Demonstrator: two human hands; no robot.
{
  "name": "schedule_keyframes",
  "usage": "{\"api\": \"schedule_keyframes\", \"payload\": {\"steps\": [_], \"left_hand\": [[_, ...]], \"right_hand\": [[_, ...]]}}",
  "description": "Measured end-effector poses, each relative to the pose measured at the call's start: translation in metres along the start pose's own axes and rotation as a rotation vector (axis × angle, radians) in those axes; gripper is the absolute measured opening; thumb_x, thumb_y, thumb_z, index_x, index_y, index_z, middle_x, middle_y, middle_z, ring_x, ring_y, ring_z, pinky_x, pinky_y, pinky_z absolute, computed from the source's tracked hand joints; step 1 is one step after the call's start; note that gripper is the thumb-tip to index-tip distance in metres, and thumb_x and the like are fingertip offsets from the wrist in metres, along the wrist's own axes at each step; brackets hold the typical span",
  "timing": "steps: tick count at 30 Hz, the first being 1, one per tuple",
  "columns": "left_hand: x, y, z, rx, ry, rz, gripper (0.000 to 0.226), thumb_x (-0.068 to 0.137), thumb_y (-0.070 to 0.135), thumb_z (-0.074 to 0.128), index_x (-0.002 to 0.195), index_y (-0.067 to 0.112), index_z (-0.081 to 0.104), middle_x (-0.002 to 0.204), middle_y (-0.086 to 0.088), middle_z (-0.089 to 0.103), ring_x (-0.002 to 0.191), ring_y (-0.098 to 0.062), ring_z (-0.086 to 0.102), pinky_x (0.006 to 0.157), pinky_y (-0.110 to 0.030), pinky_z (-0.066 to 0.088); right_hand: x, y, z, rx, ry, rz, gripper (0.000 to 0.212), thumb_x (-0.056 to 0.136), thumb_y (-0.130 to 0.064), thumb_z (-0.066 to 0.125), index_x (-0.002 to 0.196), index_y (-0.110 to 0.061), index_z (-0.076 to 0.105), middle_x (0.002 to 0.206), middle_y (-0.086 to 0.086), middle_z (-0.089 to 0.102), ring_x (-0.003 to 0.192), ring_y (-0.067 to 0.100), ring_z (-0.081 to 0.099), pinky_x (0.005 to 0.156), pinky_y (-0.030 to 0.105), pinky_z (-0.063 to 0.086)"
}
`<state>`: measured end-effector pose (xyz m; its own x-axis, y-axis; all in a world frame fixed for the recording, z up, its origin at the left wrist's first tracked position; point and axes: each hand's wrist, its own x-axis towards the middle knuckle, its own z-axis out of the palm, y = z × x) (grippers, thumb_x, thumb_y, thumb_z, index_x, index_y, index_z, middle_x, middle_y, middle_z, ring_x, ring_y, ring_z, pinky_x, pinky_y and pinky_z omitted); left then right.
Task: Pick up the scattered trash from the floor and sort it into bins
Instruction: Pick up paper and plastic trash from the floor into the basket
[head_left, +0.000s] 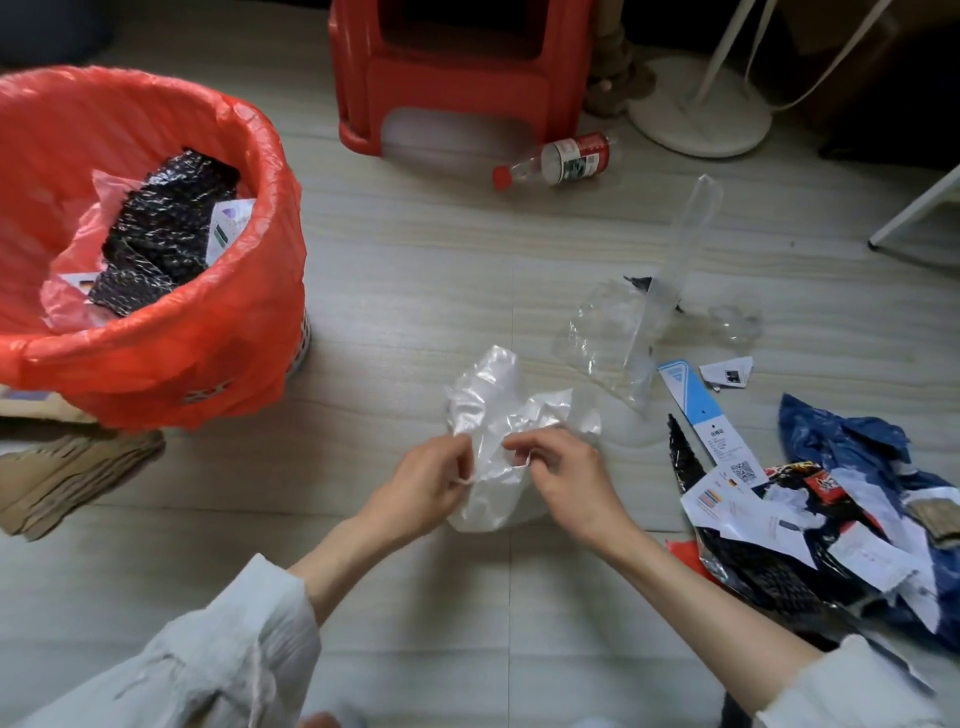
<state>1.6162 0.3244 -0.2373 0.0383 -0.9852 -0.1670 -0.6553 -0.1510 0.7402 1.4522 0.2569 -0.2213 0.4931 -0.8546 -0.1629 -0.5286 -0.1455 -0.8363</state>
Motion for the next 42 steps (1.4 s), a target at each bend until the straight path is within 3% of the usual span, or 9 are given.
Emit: {"api": "schedule_keyframes", "payload": {"steps": [5, 12, 18, 23, 27, 29, 32, 35, 42], "left_hand": [[-0.012, 0.008, 0.008, -0.008, -0.191, 0.137, 0.017, 0.076, 0.0, 0.055, 0.076, 0.015, 0.048, 0.072, 0.003, 0.05, 0.066, -0.015, 0.043, 0.058, -0.024, 0.034], [-0.015, 0.019, 0.007, -0.201, -0.039, -0.044, 0.059, 0.086, 0.009, 0.06, 0.136, 0.023, 0.034, 0.12, 0.018, 0.046, 0.109, 0.006, 0.046, 0.089, -0.003, 0.031], [0.007, 0.009, 0.0, 0.703, -0.193, -0.001, 0.069, 0.046, 0.05, 0.084, 0.106, 0.022, 0.063, 0.11, -0.009, 0.054, 0.098, -0.031, 0.055, 0.075, -0.038, 0.046], [0.015, -0.014, 0.02, 0.805, -0.397, 0.023, 0.081, 0.076, 0.05, 0.065, 0.141, 0.019, 0.028, 0.156, -0.007, -0.009, 0.143, -0.031, -0.009, 0.114, -0.051, 0.006], [0.011, -0.023, 0.031, 0.694, -0.294, 0.064, 0.054, 0.08, 0.035, 0.062, 0.128, 0.014, 0.046, 0.14, -0.006, 0.041, 0.135, -0.029, 0.031, 0.107, -0.044, 0.025], [0.006, -0.024, 0.035, 0.615, -0.19, 0.13, 0.033, 0.066, 0.018, 0.072, 0.095, 0.012, 0.059, 0.1, -0.007, 0.062, 0.096, -0.031, 0.06, 0.078, -0.035, 0.046], [-0.003, -0.021, 0.037, 0.438, -0.107, 0.118, 0.036, 0.053, 0.003, 0.074, 0.076, 0.012, 0.048, 0.074, -0.008, 0.056, 0.062, -0.03, 0.055, 0.047, -0.029, 0.036], [-0.009, -0.02, 0.038, 0.347, -0.053, 0.164, 0.038, 0.064, 0.0, 0.066, 0.083, 0.017, 0.039, 0.083, -0.008, 0.053, 0.068, -0.028, 0.051, 0.05, -0.031, 0.039], [-0.009, -0.002, 0.03, 0.3, -0.084, 0.324, 0.053, 0.062, -0.01, 0.066, 0.103, 0.016, 0.043, 0.099, -0.009, 0.055, 0.084, -0.024, 0.047, 0.069, -0.028, 0.04]], "right_hand": [[0.001, 0.005, 0.0, -0.071, 0.052, -0.033, 0.023, 0.08, 0.008, 0.059, 0.094, -0.005, 0.071, 0.103, 0.005, 0.064, 0.098, -0.004, 0.053, 0.088, -0.004, 0.027], [-0.005, 0.016, 0.008, -0.251, -0.25, 0.16, 0.044, 0.093, -0.026, 0.05, 0.136, -0.023, 0.041, 0.14, -0.001, 0.048, 0.128, 0.022, 0.045, 0.102, 0.03, 0.034], [-0.011, 0.021, 0.006, -0.473, -0.495, 0.111, 0.064, 0.085, -0.024, 0.048, 0.143, -0.027, 0.024, 0.142, 0.002, 0.045, 0.123, 0.029, 0.048, 0.098, 0.031, 0.04], [-0.021, 0.024, 0.005, -0.71, -0.472, -0.073, 0.071, 0.084, -0.045, 0.049, 0.145, -0.02, 0.024, 0.148, 0.001, 0.036, 0.134, 0.021, 0.037, 0.107, 0.033, 0.032], [-0.033, 0.031, 0.018, -0.939, -0.313, -0.108, 0.085, 0.058, -0.073, 0.048, 0.121, -0.019, 0.061, 0.127, 0.006, 0.061, 0.114, 0.02, 0.06, 0.099, 0.037, 0.042], [-0.027, 0.032, 0.016, -0.972, -0.292, -0.124, 0.092, 0.048, -0.073, 0.066, 0.122, -0.018, 0.062, 0.128, 0.01, 0.059, 0.115, 0.024, 0.059, 0.103, 0.041, 0.03], [-0.017, 0.036, 0.006, -1.012, -0.293, -0.093, 0.098, 0.062, -0.07, 0.064, 0.142, -0.023, 0.033, 0.15, 0.013, 0.028, 0.138, 0.026, 0.029, 0.115, 0.045, 0.011], [-0.017, 0.041, 0.008, -0.835, -0.356, 0.109, 0.093, 0.067, -0.059, 0.067, 0.139, -0.025, 0.02, 0.149, 0.005, 0.017, 0.138, 0.023, 0.018, 0.11, 0.043, 0.026], [-0.012, 0.045, 0.006, -0.569, -0.176, 0.124, 0.02, 0.085, -0.017, 0.052, 0.105, -0.013, 0.054, 0.104, 0.014, 0.063, 0.099, 0.034, 0.055, 0.069, 0.033, 0.033]]}}
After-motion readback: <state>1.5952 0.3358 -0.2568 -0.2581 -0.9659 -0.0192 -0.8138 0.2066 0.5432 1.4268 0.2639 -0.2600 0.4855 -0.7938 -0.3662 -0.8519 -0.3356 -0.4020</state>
